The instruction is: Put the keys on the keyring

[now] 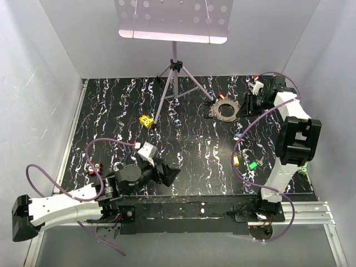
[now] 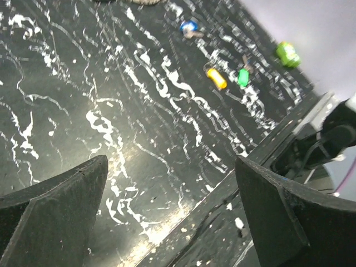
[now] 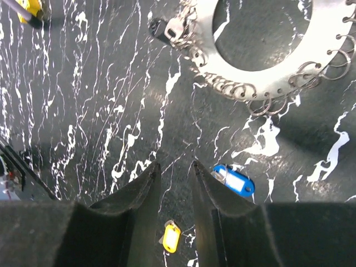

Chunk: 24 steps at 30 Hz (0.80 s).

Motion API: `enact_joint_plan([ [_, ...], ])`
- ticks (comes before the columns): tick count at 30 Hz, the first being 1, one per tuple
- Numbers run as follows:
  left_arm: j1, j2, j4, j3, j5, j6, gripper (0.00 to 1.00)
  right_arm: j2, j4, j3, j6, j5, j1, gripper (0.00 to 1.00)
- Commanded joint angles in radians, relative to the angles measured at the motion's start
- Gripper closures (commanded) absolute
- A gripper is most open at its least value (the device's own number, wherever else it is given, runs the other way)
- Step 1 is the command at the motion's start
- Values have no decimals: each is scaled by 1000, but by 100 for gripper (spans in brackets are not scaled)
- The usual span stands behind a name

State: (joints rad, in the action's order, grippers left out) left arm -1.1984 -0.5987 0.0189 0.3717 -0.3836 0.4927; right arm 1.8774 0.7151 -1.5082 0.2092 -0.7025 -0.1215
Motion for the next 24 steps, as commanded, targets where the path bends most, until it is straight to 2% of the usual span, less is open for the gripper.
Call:
enact_joint_plan([
  [1,11,-68,-71,59,-29,0,2,64,50,-130,-91,-8,-1,64],
  [3,14,-91,-62,62,-32,-9,2,95,37,-165,-91,12,-1,64],
  [4,14,-98,-51,62,-32,-13,2,113,-12,-179,-266,149,-3,64],
  [6,22,-113,-34,59,-35,-19,2,149,-25,-205,-309,143,-7,63],
  [9,31,-136,-25,59,-34,-23,2,212,-8,-271,-333,136,-9,62],
  [12,39,-147,-25,55,-38,-28,2,255,20,-302,-335,202,-7,62],
  [18,63,-162,36,27,-41,-31,2,239,-45,-207,-366,202,-7,64],
  [24,88,-203,65,26,-9,-31,2,267,-43,-201,-384,187,-9,64],
])
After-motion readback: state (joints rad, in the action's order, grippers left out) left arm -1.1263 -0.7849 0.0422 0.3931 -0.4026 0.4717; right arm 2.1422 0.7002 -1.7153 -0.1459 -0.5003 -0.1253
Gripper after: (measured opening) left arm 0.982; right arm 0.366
